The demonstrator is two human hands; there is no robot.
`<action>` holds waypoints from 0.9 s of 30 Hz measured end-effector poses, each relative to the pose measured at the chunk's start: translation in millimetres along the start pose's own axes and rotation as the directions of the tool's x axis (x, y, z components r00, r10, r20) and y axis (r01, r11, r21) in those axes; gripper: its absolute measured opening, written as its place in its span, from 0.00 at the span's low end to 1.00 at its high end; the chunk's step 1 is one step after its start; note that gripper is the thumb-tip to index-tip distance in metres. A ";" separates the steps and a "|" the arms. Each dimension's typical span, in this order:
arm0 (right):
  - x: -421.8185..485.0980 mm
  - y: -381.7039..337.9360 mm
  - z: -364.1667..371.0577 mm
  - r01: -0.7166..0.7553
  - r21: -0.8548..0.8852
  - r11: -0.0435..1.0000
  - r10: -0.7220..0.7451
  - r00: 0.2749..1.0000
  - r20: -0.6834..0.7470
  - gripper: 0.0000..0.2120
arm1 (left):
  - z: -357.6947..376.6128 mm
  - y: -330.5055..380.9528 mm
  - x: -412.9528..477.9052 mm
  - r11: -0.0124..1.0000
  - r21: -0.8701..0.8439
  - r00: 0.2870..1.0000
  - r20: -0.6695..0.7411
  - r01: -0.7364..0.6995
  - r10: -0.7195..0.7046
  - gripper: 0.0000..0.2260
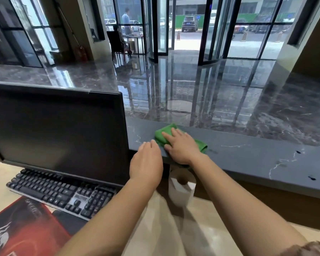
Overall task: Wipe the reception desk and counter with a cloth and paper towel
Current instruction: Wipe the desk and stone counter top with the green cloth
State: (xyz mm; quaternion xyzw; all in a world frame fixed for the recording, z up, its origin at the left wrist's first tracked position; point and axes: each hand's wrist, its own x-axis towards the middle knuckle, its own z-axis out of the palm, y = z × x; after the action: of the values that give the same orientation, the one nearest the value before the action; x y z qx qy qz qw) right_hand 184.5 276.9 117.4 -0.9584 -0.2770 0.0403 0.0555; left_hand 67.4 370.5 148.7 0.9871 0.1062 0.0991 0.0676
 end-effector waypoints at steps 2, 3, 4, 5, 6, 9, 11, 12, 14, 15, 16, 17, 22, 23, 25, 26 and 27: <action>7.4 -14.6 -3.7 0.180 0.049 0.982 -0.182 0.983 0.034 0.25 | -0.9 1.9 1.1 1.000 0.005 0.999 -0.042 -0.022 0.023 0.19; 16.1 -22.0 -5.5 0.259 0.045 0.965 -0.261 0.964 0.057 0.24 | -1.5 1.9 1.8 1.000 0.012 0.998 -0.056 -0.026 0.027 0.20; 28.4 -29.2 -6.9 0.324 0.029 0.946 -0.325 0.942 0.083 0.24 | -1.3 0.6 3.9 1.000 0.016 0.998 -0.065 -0.022 0.023 0.21; 41.1 -35.3 -8.4 0.369 0.015 0.930 -0.368 0.923 0.113 0.25 | -0.1 -1.7 6.5 1.000 0.021 0.998 -0.068 -0.011 0.012 0.23; 53.1 -39.2 -10.3 0.386 0.003 0.922 -0.383 0.914 0.136 0.25 | 0.9 -3.8 8.9 1.000 0.024 0.998 -0.068 0.001 0.000 0.24; 82.8 -42.2 -13.1 0.323 -0.019 0.946 -0.317 0.937 0.146 0.26 | 2.1 -7.6 11.8 0.999 0.035 0.999 -0.046 0.027 -0.025 0.23; 92.0 -34.4 -12.0 0.199 -0.012 0.980 -0.197 0.974 0.109 0.26 | 2.8 -6.8 10.0 0.999 0.050 1.000 -0.019 0.015 -0.014 0.24; 93.0 -27.2 -10.9 0.116 -0.012 0.993 -0.114 0.990 0.085 0.26 | 2.9 -6.5 8.9 0.998 0.054 1.000 -0.007 0.012 -0.012 0.23; 85.9 -8.5 -9.1 -0.086 -0.010 0.996 0.087 0.995 0.041 0.25 | 2.1 -5.4 6.3 0.998 0.062 1.000 0.008 0.014 -0.014 0.19; 77.8 -0.3 -8.0 -0.190 -0.012 0.982 0.191 0.982 0.019 0.25 | 1.4 -4.6 5.4 0.998 0.067 1.000 0.012 0.012 -0.013 0.17; 67.0 4.7 -5.9 -0.276 -0.010 0.961 0.276 0.961 0.001 0.25 | 0.7 -3.5 4.6 0.998 0.070 1.000 0.013 0.009 -0.010 0.15; 55.1 4.0 -2.3 -0.332 -0.004 0.943 0.332 0.943 -0.011 0.26 | 0.2 -2.4 4.6 0.997 0.071 1.000 0.012 0.008 -0.008 0.15; 4.3 -15.2 4.4 -0.160 -0.035 0.987 0.160 0.987 -0.007 0.29 | 2.9 19.4 9.0 0.996 0.079 0.999 -0.003 -0.044 0.045 0.12; 2.7 -8.6 1.8 -0.112 -0.054 0.992 0.112 0.994 0.010 0.29 | 4.4 26.5 9.3 0.994 0.087 0.998 0.003 -0.060 0.060 0.12; -1.3 13.3 -4.0 -0.103 -0.063 0.993 0.105 0.994 0.028 0.27 | 7.4 41.2 10.3 0.991 0.098 0.996 0.026 -0.088 0.086 0.11; -3.1 25.5 -5.1 -0.135 -0.056 0.989 0.136 0.991 0.019 0.26 | 8.5 45.1 11.1 0.990 0.109 0.995 0.036 -0.094 0.091 0.10; -8.5 42.3 -6.3 -0.186 -0.047 0.981 0.186 0.983 0.000 0.25 | 9.5 51.3 11.7 0.987 0.125 0.994 0.043 -0.105 0.100 0.10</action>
State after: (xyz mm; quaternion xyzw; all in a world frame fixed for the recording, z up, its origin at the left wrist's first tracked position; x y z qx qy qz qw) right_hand 200.2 236.2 118.6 -0.9810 -0.1873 0.0410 0.0285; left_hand 90.7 322.4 149.5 0.9952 0.0601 0.0772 0.0012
